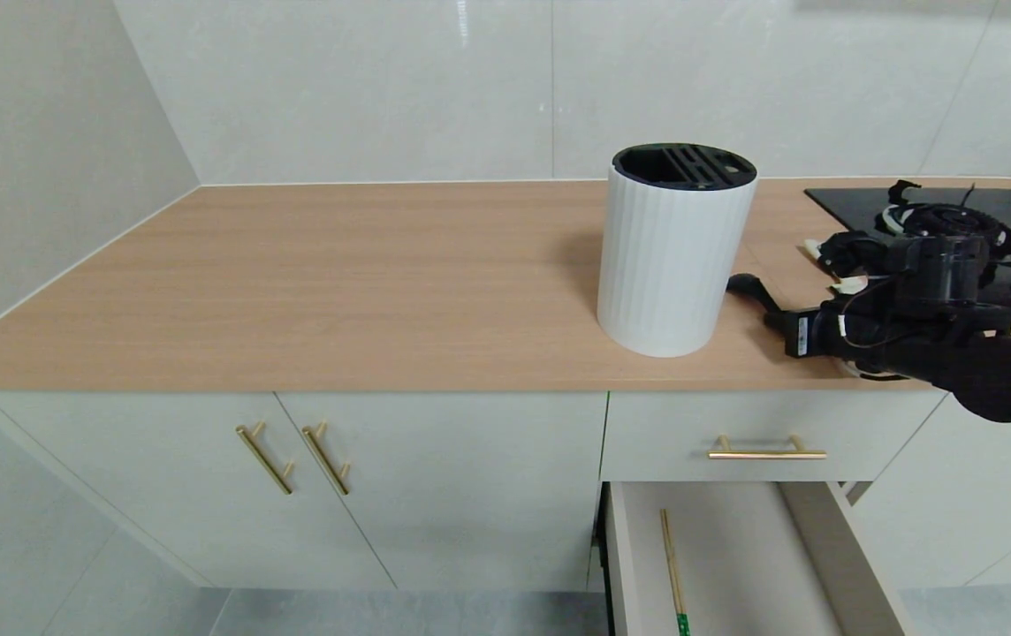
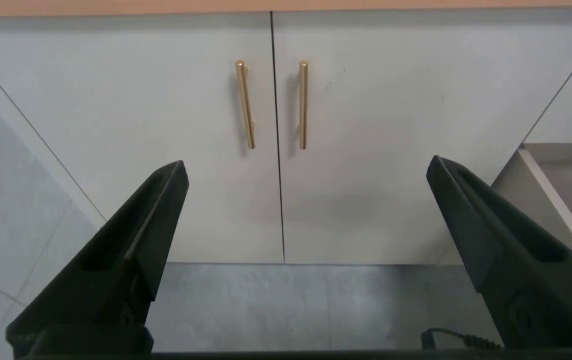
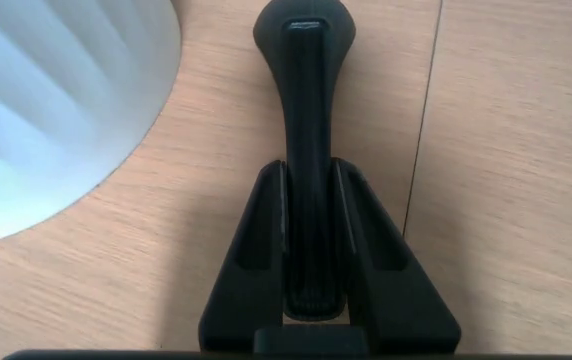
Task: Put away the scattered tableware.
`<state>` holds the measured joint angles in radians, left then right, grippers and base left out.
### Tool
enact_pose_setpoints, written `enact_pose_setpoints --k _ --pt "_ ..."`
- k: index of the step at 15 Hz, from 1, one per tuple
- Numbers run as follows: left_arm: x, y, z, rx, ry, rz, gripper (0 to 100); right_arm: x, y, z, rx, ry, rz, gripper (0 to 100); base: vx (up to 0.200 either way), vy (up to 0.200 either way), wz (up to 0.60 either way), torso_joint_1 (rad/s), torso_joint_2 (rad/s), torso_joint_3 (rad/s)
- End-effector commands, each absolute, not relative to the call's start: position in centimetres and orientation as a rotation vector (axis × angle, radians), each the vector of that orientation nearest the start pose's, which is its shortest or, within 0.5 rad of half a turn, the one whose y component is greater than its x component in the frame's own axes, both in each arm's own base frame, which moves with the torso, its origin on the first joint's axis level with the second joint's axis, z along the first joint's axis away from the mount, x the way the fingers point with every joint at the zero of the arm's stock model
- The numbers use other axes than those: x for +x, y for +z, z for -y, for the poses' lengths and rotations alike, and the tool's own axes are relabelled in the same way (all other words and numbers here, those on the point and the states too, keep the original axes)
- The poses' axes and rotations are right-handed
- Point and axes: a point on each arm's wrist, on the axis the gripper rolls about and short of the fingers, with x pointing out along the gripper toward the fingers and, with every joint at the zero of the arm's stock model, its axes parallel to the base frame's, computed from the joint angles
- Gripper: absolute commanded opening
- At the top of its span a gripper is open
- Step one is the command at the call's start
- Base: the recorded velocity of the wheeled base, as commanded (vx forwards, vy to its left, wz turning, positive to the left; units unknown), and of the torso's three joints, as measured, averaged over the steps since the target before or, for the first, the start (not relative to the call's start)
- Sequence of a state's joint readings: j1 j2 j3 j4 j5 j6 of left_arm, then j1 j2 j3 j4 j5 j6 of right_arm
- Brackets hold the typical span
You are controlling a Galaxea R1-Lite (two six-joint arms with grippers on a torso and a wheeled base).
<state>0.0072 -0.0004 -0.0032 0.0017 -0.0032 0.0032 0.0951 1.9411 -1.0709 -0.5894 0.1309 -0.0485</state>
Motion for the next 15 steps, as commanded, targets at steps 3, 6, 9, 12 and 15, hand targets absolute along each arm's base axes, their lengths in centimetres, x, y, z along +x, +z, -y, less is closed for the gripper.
enact_pose_setpoints --k 3,6,9,12,15 --pt "-2.3 7.6 0.0 0.003 0.005 0.002 100 34.0 20.9 -3.5 0.065 0.194 -0.189 0 0.000 0.000 0.00 0.000 0.00 0.000" --pt "-2.3 7.6 0.0 0.003 0.005 0.002 100 29.4 23.5 -3.1 0.066 0.178 -0.174 0 0.000 0.000 0.00 0.000 0.00 0.000" --pt "-2.3 7.6 0.0 0.003 0.005 0.002 100 24.0 25.6 -2.6 0.070 0.176 -0.246 0 0.000 0.000 0.00 0.000 0.00 0.000" --pt "-2.3 7.6 0.0 0.003 0.005 0.002 100 19.7 25.5 -2.2 0.125 0.175 -0.281 0 0.000 0.000 0.00 0.000 0.00 0.000" --pt "-2.3 7.6 0.0 0.003 0.005 0.002 100 16.4 24.8 -2.2 0.122 0.205 -0.332 0 0.000 0.000 0.00 0.000 0.00 0.000"
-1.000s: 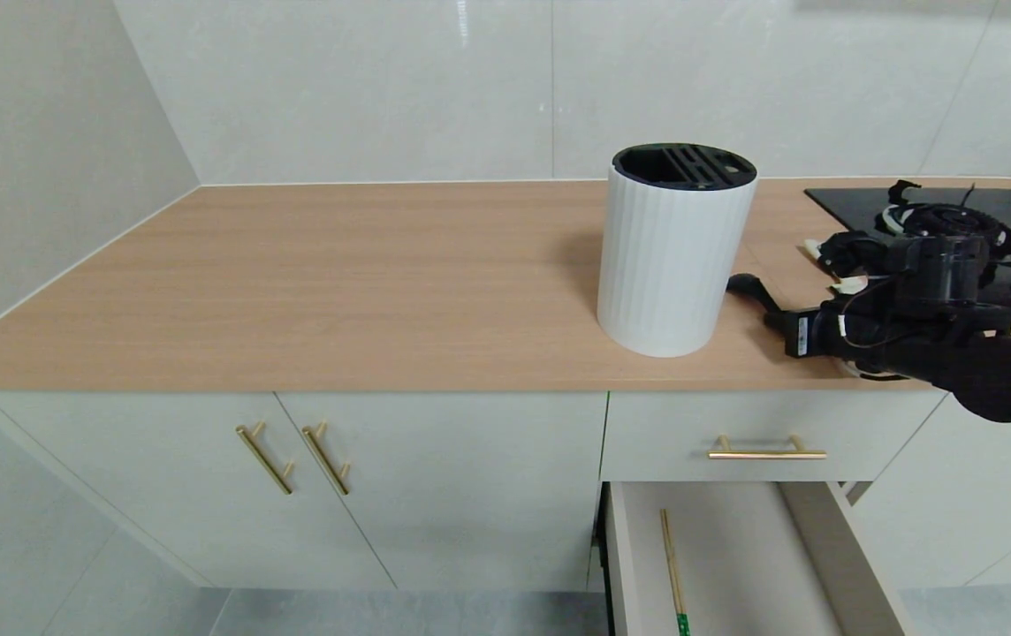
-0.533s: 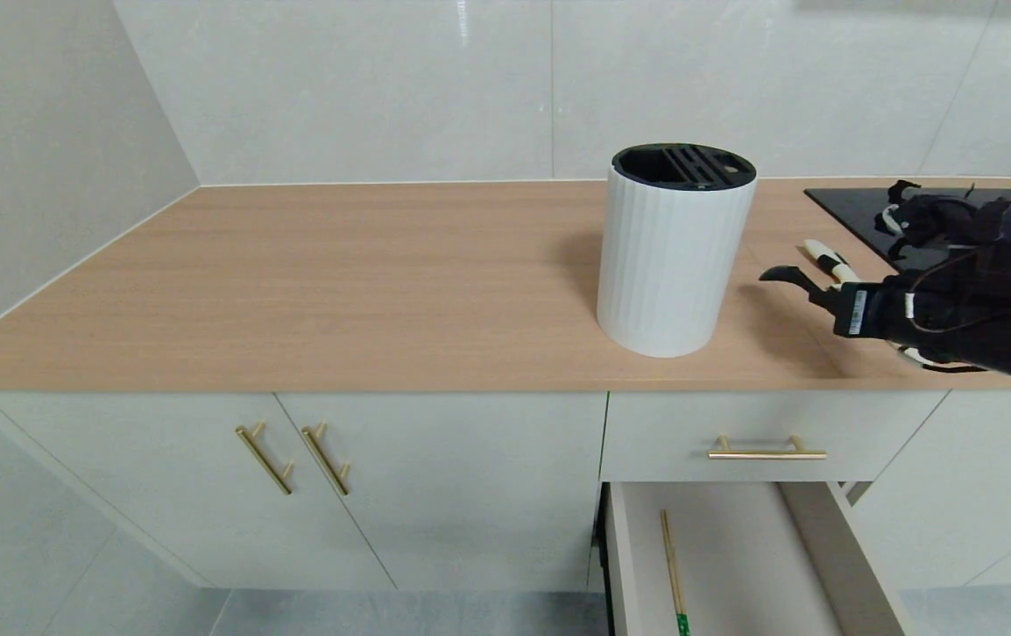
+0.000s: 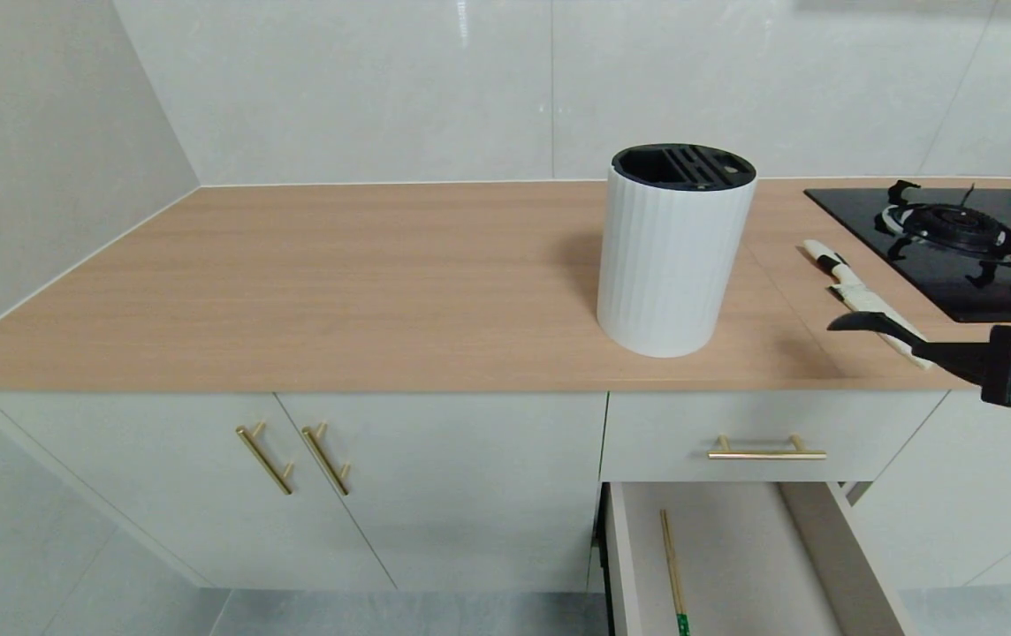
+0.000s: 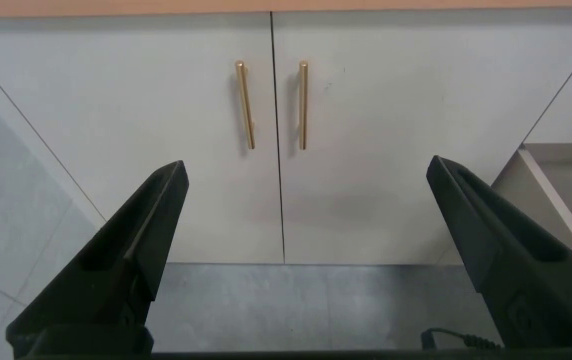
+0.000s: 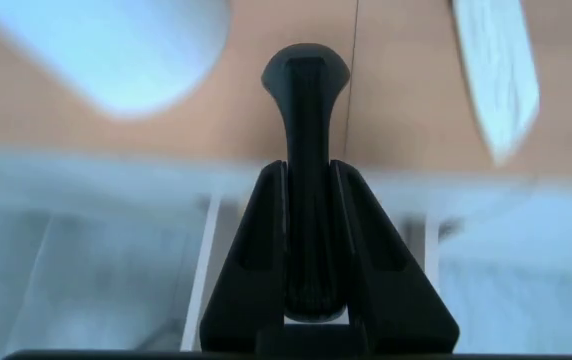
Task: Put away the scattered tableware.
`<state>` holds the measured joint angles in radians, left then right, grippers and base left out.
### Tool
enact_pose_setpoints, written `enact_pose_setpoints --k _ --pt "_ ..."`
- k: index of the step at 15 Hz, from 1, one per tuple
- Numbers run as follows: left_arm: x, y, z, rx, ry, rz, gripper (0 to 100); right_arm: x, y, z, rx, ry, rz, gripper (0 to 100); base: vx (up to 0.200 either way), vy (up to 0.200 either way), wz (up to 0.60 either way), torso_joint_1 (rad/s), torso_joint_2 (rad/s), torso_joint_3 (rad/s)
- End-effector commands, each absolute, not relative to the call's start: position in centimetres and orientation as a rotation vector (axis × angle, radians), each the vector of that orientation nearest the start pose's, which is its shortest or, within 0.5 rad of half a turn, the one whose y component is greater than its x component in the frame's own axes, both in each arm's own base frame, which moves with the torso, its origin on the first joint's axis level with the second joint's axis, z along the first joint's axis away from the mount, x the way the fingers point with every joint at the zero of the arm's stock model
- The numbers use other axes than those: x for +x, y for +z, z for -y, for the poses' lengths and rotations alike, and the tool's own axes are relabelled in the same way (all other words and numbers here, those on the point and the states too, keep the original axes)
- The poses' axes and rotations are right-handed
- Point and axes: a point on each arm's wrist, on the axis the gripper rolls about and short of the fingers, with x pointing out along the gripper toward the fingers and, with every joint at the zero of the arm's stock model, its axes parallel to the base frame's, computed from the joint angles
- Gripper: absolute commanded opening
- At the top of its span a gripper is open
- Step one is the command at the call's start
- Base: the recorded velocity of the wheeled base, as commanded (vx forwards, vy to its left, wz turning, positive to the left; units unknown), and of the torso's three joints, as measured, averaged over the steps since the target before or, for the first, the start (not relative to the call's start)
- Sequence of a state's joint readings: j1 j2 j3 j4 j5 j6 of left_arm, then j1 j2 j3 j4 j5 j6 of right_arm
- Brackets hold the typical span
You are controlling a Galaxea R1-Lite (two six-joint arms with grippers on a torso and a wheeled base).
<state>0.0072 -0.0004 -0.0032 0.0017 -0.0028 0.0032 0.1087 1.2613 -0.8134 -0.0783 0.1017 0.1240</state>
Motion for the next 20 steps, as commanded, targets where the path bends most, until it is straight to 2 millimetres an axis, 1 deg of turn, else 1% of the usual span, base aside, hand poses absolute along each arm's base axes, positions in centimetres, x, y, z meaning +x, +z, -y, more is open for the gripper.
enact_pose_setpoints --k 1,3,5,7,11,15,20 --pt "-2.3 7.6 0.0 0.003 0.005 0.002 100 14.7 24.4 -2.3 0.121 0.238 -0.374 0 0.000 0.000 0.00 0.000 0.00 0.000" --pt "-2.3 7.6 0.0 0.003 0.005 0.002 100 12.7 24.0 -2.5 0.114 0.282 -0.420 0 0.000 0.000 0.00 0.000 0.00 0.000" --pt "-2.3 7.6 0.0 0.003 0.005 0.002 100 12.0 23.6 -2.4 0.112 0.285 -0.428 0 0.000 0.000 0.00 0.000 0.00 0.000" --pt "-2.3 7.6 0.0 0.003 0.005 0.002 100 11.5 22.6 -2.4 0.110 0.291 -0.447 0 0.000 0.000 0.00 0.000 0.00 0.000" --pt "-2.3 7.6 0.0 0.003 0.005 0.002 100 11.3 20.9 -2.6 0.076 0.314 -0.505 0 0.000 0.000 0.00 0.000 0.00 0.000" --pt "-2.3 7.6 0.0 0.003 0.005 0.002 100 11.5 19.7 -3.0 0.062 0.347 -0.557 0 0.000 0.000 0.00 -0.005 0.01 0.010" --pt "-2.3 7.6 0.0 0.003 0.005 0.002 100 11.8 18.9 -3.2 0.032 0.366 -0.595 0 0.000 0.000 0.00 -0.179 0.39 0.212"
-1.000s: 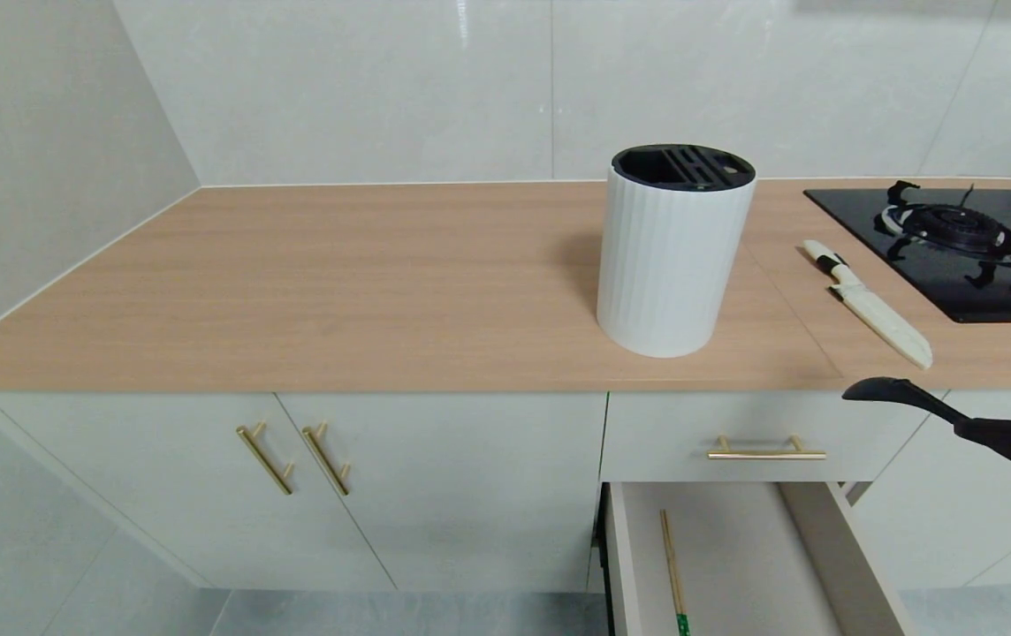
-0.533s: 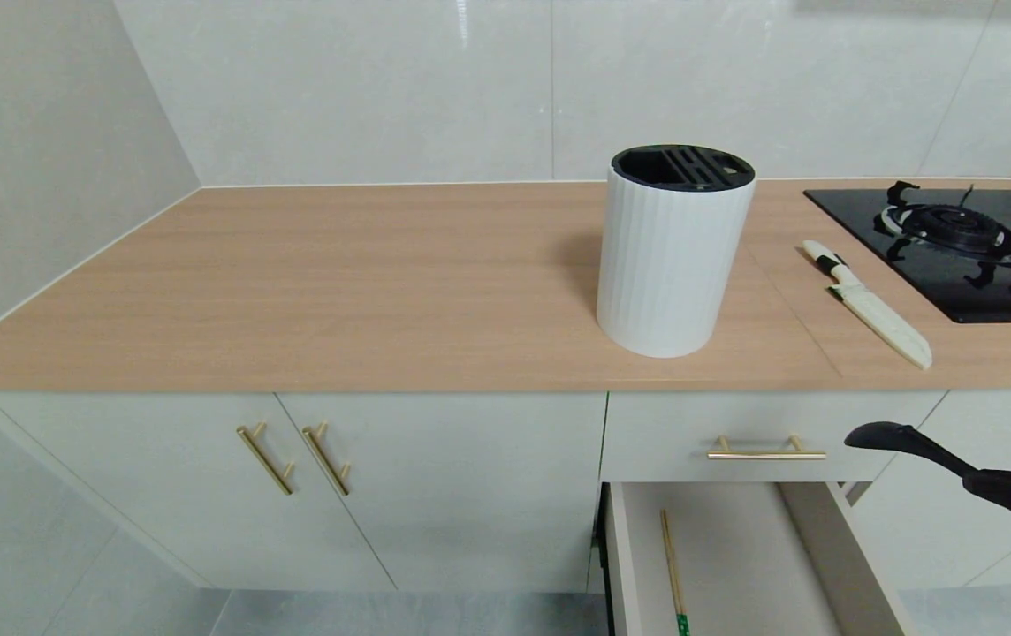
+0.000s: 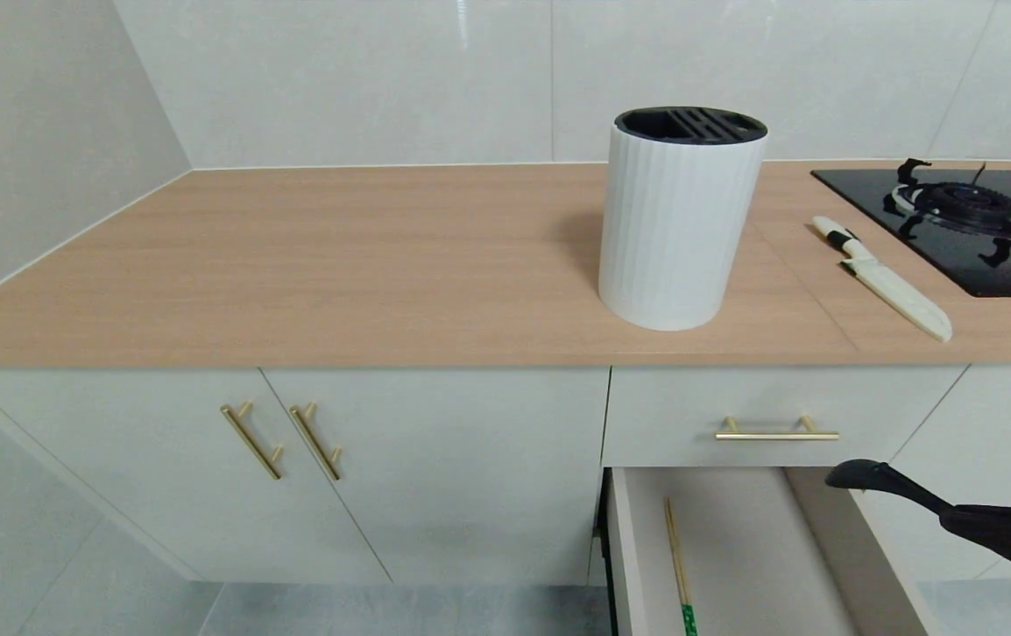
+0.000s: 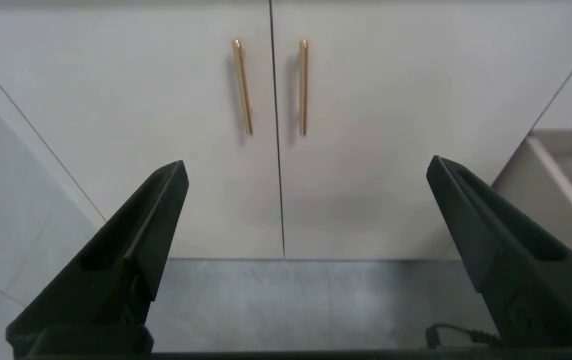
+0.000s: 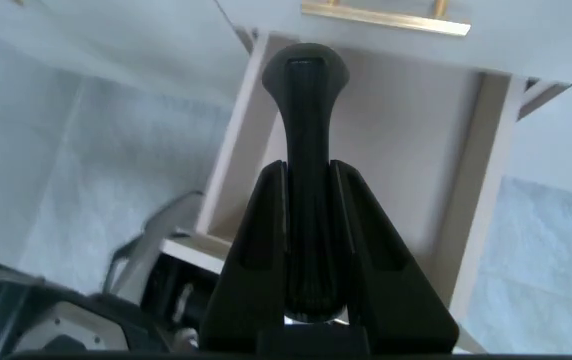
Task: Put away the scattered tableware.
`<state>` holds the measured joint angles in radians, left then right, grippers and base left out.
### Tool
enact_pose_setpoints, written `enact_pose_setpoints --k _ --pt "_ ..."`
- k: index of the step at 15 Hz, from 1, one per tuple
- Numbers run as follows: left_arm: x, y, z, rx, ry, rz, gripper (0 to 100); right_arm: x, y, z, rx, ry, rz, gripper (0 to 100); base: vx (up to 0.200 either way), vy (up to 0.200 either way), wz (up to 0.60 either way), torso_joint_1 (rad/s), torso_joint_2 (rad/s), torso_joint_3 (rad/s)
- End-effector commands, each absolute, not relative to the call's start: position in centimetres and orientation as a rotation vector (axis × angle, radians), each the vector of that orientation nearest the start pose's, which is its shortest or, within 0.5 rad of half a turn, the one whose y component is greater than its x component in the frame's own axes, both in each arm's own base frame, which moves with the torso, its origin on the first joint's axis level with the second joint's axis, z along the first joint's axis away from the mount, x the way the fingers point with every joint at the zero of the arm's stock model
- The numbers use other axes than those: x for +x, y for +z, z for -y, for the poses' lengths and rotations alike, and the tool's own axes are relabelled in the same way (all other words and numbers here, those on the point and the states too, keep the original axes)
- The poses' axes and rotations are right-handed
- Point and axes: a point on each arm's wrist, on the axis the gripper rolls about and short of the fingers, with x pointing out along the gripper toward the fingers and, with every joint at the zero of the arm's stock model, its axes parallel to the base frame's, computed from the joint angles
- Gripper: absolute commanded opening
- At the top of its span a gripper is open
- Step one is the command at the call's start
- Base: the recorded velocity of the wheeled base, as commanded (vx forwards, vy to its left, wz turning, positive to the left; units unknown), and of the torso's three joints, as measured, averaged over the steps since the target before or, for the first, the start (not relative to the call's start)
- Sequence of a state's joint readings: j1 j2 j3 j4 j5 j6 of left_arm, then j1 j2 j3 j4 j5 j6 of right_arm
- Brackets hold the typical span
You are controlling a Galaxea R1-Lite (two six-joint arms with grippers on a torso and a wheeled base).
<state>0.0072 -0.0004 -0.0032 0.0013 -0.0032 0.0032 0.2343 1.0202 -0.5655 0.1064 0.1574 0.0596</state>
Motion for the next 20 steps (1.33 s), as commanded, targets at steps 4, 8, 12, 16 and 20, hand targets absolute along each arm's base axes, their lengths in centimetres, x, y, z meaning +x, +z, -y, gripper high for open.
enact_pose_setpoints --k 4,8,12,16,20 --pt "-2.3 7.6 0.0 0.003 0.005 0.002 100 11.9 18.3 -3.2 0.026 0.369 -0.608 0 0.000 0.000 0.00 -0.217 0.48 0.259" --pt "-2.3 7.6 0.0 0.005 0.005 0.002 100 12.7 17.3 -3.4 0.027 0.369 -0.605 0 0.000 0.000 0.00 -0.209 0.48 0.261" --pt "-2.3 7.6 0.0 0.003 0.005 0.002 100 12.7 16.9 -3.4 0.000 0.375 -0.606 0 0.000 0.000 0.00 -0.193 0.46 0.263" --pt "-2.3 7.6 0.0 0.005 0.005 0.002 100 12.7 16.9 -3.4 0.000 0.375 -0.609 0 0.000 0.000 0.00 -0.124 0.33 0.195" --pt "-2.3 7.6 0.0 0.003 0.005 0.002 100 12.7 16.8 -3.4 -0.002 0.377 -0.610 0 0.000 0.000 0.00 -0.011 0.04 0.021"
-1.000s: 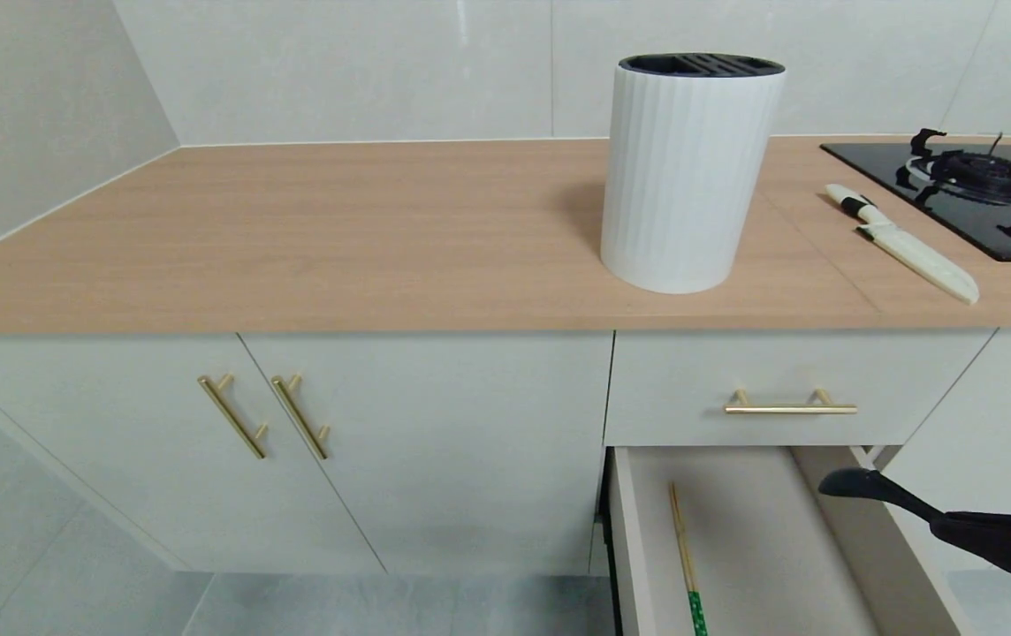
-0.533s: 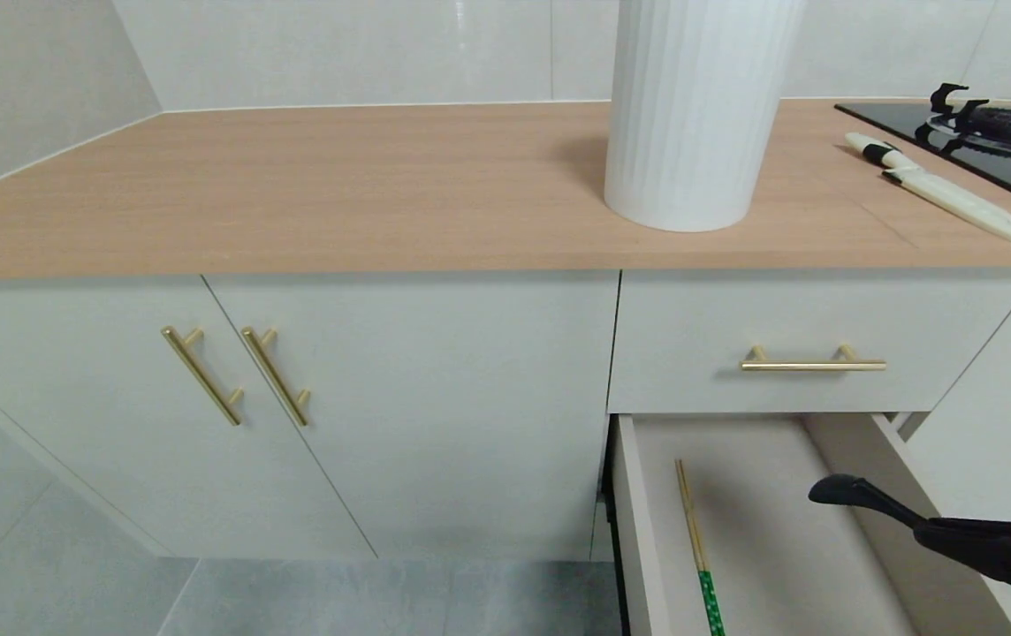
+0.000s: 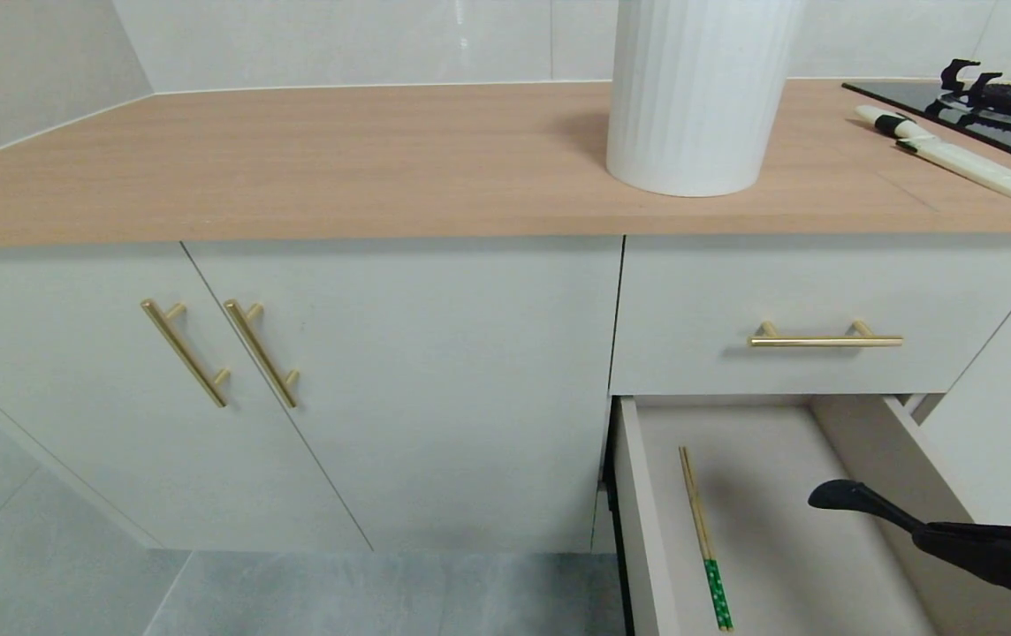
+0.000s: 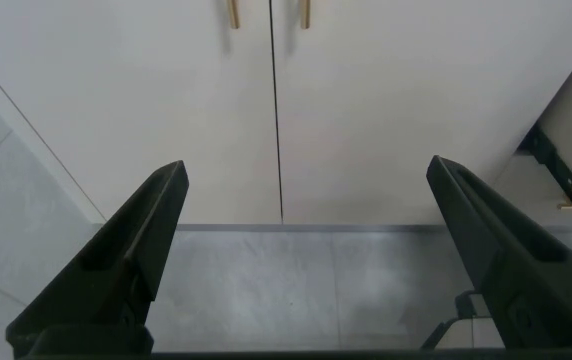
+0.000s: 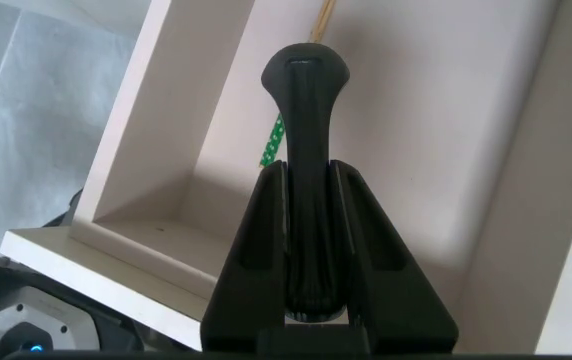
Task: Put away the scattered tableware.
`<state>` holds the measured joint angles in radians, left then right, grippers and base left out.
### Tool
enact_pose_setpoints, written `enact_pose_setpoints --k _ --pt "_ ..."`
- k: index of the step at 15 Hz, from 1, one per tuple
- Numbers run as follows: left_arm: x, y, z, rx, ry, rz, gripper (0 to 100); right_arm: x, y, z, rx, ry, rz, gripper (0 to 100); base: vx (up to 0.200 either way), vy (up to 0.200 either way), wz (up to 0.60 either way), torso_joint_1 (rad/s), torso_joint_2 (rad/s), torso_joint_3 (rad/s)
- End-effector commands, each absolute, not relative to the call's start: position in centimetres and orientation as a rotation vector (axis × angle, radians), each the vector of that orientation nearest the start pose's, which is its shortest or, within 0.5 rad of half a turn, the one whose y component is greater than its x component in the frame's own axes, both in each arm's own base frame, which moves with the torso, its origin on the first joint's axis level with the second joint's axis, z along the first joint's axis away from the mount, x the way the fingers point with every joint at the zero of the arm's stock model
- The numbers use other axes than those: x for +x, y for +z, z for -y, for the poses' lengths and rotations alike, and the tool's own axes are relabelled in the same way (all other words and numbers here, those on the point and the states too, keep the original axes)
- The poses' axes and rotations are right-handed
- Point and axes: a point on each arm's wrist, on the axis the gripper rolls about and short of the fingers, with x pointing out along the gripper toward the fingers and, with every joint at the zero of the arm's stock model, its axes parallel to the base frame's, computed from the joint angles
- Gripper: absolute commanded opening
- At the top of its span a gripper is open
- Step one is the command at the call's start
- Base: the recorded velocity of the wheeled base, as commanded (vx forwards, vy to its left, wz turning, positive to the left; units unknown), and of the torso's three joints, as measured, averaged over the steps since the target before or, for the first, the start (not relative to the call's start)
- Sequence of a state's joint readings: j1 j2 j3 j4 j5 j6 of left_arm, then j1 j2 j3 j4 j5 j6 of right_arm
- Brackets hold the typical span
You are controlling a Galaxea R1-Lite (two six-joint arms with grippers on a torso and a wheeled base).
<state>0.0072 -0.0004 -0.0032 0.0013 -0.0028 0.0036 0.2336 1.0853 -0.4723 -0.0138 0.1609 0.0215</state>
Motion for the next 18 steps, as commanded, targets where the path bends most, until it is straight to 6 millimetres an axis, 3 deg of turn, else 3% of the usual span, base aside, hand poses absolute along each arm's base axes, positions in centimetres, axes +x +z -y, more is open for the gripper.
enact_pose_setpoints --k 1,4,7,13,18 --pt "-2.3 7.6 0.0 0.003 0.005 0.002 100 12.8 16.8 -3.4 -0.002 0.377 -0.615 0 0.000 0.000 0.00 0.000 0.00 0.000" --pt "-2.3 7.6 0.0 0.005 0.005 0.002 100 13.8 16.1 -3.6 -0.004 0.370 -0.658 0 0.000 0.000 0.00 0.000 0.00 0.000" --pt "-2.3 7.6 0.0 0.005 0.005 0.002 100 17.3 13.7 -4.5 0.034 0.321 -0.768 0 0.000 0.000 0.00 0.000 0.00 0.000" --pt "-2.3 7.6 0.0 0.003 0.005 0.002 100 21.2 10.0 -5.1 0.112 0.156 -0.835 0 0.000 0.000 0.00 0.000 0.00 0.000" --pt "-2.3 7.6 0.0 0.003 0.005 0.002 100 23.8 4.7 -5.9 0.098 0.109 -0.788 0 0.000 0.000 0.00 0.000 0.00 0.000"
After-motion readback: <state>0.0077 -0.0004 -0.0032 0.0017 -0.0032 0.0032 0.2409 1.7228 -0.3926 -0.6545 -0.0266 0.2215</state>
